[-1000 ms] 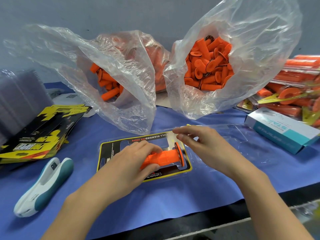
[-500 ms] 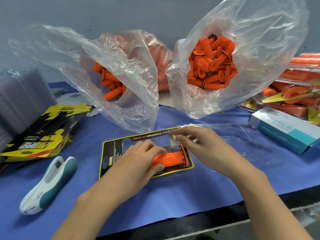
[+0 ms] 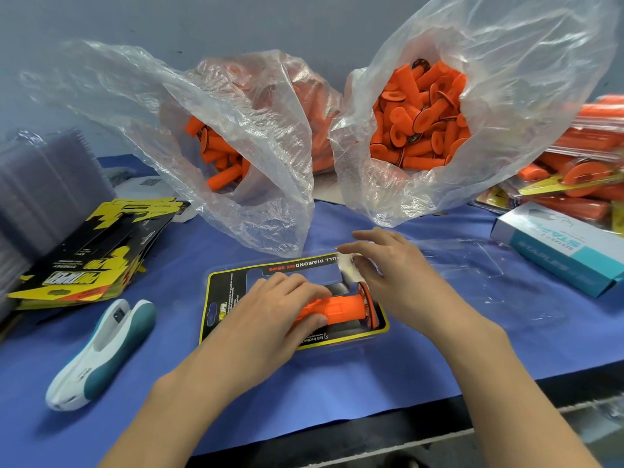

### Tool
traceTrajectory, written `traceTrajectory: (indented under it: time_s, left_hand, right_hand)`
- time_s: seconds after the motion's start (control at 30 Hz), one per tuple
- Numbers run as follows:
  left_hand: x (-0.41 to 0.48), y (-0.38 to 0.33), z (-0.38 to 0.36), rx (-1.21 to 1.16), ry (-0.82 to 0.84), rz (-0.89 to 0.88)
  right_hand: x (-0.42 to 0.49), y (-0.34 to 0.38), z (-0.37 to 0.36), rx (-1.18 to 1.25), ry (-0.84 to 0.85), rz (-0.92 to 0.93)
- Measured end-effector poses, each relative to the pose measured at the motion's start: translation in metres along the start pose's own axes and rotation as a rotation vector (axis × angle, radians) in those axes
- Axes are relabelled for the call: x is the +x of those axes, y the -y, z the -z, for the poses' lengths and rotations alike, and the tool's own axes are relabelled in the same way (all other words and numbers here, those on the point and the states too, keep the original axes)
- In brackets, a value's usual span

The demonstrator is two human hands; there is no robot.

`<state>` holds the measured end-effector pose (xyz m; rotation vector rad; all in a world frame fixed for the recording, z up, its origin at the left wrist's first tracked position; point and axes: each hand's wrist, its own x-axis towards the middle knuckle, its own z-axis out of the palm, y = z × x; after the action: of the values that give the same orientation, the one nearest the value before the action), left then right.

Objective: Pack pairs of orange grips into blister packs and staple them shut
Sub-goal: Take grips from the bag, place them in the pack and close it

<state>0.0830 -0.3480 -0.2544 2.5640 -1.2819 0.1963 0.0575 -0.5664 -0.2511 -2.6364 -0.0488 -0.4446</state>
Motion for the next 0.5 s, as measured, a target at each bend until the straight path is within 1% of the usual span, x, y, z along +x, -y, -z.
traceTrajectory:
  time_s: [0.13,0.33,0.5]
  left_hand:
    - [-0.001,0.0,0.002,-0.042,-0.02,-0.006]
    - [-0.002,0.0,0.002,-0.006,-0.015,-0.016]
    - [-0.006,-0.002,-0.001,-0.05,-0.003,-0.033]
  right_hand:
    - [0.0,-0.005,-0.009,-0.082,0.032,-0.014]
    - [0.002,-0.01,-0.015,-0.129,0.049,-0.033]
    - [0.001,-0.01,-0.014,-0.152,0.062,-0.055]
